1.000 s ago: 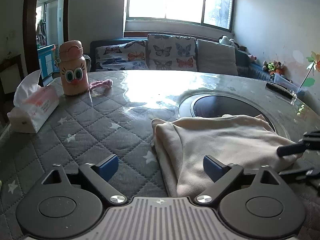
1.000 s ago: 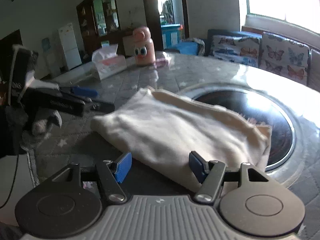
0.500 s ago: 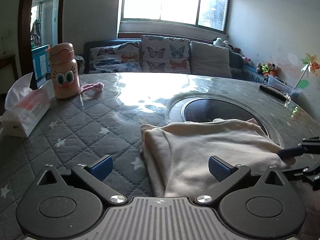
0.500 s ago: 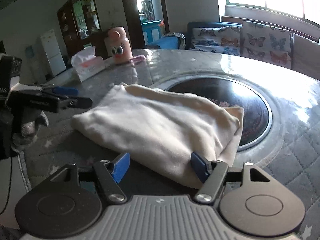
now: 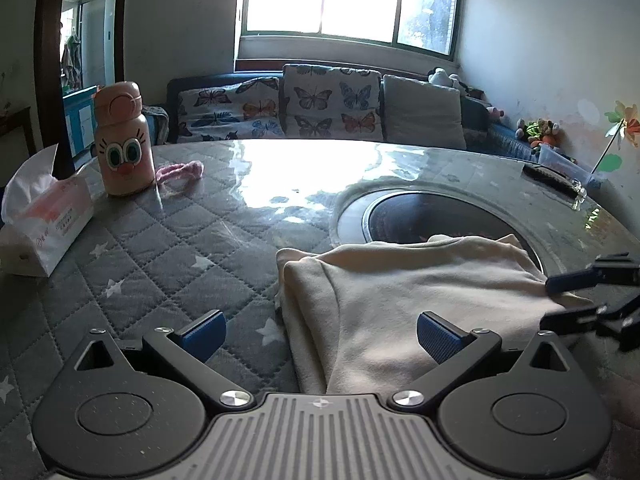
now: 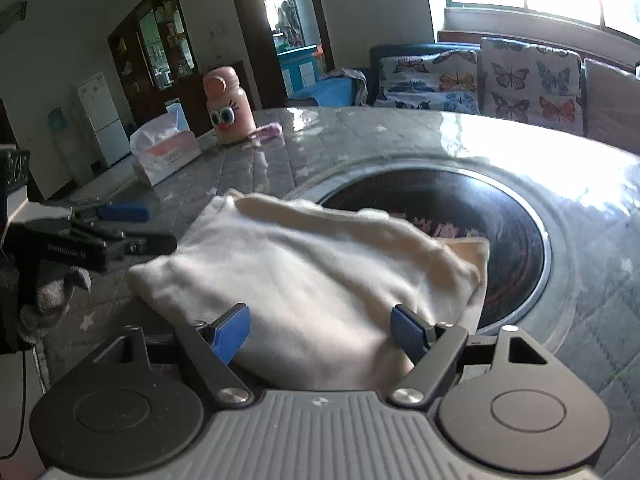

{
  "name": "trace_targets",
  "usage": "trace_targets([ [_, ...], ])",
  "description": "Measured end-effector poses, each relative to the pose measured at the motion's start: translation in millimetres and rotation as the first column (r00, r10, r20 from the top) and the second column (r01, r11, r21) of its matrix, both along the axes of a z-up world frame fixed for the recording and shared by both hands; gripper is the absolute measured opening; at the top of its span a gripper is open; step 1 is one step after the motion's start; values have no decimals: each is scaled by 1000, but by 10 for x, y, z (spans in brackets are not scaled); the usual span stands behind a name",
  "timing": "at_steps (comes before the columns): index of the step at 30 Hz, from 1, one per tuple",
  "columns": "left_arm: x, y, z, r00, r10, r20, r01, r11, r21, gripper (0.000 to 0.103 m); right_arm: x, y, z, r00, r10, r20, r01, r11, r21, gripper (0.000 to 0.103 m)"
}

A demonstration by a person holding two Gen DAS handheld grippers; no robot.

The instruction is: Fold clothes

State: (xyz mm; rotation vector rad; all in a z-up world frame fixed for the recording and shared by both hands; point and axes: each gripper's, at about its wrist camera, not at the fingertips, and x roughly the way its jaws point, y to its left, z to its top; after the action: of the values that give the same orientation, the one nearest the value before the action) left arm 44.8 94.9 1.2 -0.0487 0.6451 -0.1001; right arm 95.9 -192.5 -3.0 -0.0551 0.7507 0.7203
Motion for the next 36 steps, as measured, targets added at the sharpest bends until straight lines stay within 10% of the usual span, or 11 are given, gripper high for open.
trace_targets([
  [20, 183, 6, -121, 998, 9, -55, -10, 1000, -23, 96, 635, -2, -69, 994, -100, -33, 99, 995, -28, 63],
  [36, 309, 239, -113, 991, 32, -129, -56, 980, -190, 28, -99, 820, 262, 956, 262, 131, -241, 958, -155, 63],
])
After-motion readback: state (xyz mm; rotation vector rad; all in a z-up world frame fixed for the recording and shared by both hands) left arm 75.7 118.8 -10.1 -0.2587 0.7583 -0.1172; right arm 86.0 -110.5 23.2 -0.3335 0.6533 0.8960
